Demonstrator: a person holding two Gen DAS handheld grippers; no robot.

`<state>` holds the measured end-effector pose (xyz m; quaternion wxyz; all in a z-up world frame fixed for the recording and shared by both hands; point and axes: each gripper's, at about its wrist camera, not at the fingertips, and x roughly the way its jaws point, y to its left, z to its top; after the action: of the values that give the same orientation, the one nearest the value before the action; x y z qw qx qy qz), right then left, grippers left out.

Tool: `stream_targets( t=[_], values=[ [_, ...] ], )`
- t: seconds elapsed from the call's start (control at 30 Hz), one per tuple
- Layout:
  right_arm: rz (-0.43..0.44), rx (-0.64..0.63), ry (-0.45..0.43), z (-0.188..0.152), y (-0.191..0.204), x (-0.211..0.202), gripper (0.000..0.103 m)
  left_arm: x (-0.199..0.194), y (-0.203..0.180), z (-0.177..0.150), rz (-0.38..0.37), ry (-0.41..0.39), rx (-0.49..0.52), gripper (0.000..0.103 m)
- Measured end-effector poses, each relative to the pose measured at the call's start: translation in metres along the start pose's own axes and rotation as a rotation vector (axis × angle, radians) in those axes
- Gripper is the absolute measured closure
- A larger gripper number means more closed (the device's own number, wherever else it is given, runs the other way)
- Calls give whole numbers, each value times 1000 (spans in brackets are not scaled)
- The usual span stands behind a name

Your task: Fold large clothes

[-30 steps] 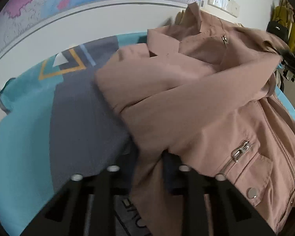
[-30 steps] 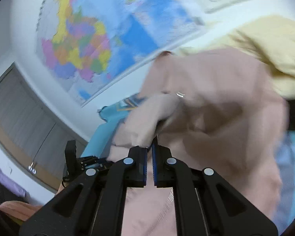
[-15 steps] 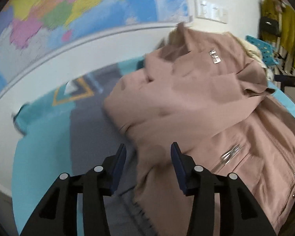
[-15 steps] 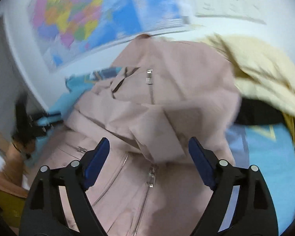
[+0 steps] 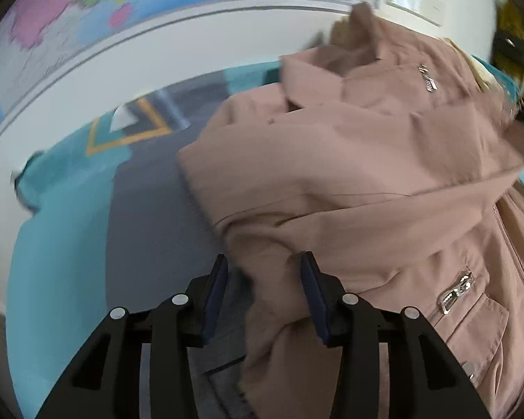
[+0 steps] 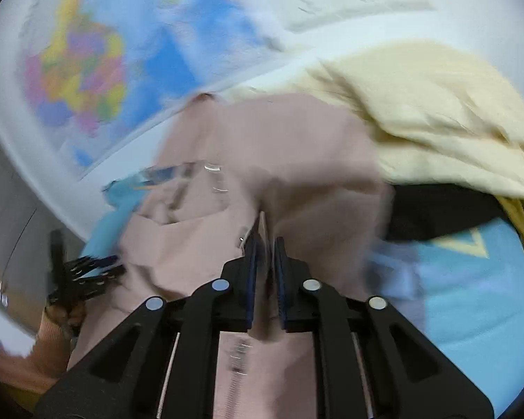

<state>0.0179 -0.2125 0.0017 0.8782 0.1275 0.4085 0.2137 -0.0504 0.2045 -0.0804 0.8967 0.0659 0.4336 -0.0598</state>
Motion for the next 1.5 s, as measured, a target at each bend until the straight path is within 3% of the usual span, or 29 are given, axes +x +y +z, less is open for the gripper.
stream_targets(
  t=[0.1,0.13,0.2,0.27,0.33,0.43,0.57,0.67,0.77,0.87,1.03,1.07,1.13,1.2,1.27,1.3,1.37,1.4,1.5],
  values=[
    [-89,42,98,-14,-22,20,81,-9,4,-4,-18,-24,-7,57],
    [-88,45,84,-16,-23,16,80,-14,4,-5,-30,-37,-7,56],
    [-95,32,22,-20,-17,3,62,-25,2,-6,-49,-65,-5,49],
    [-116,-45,-65,-20,5,-13,56,-35,-6,-6,-53,-92,27,48],
    [-74,-122,-74,-22,31,-11,51,-39,-14,-2,-50,-111,61,44],
    [-47,-248,6,-28,59,18,49,-37,-26,7,-47,-128,91,40],
    [-87,-187,162,-22,45,60,51,-27,-36,17,-60,-122,95,40],
    [-10,-172,110,2,56,53,48,-25,-44,22,-76,-127,106,39],
    [65,-192,23,38,87,46,31,-26,-48,31,-84,-151,116,36],
    [92,-179,-5,77,121,67,30,-24,-49,39,-94,-161,99,36],
    [34,-167,20,120,154,117,24,-19,-50,46,-127,-165,77,34],
    [22,-142,35,127,153,128,24,-18,-49,45,-131,-161,73,34],
    [-8,-89,59,135,143,145,36,-15,-46,44,-133,-152,64,34],
    [21,-46,75,138,128,150,77,-13,-41,43,-138,-142,51,34],
    [60,-25,59,136,114,139,100,-12,-35,41,-143,-140,36,34],
    [96,-8,38,132,106,129,101,-12,-32,41,-147,-141,29,34],
    [289,68,7,124,83,99,101,-13,-27,40,-161,-143,15,33],
    [334,84,-11,121,75,88,101,-13,-26,40,-167,-145,10,33],
    [364,165,-4,104,40,74,101,-13,-21,40,-195,-154,0,33]
  ],
)
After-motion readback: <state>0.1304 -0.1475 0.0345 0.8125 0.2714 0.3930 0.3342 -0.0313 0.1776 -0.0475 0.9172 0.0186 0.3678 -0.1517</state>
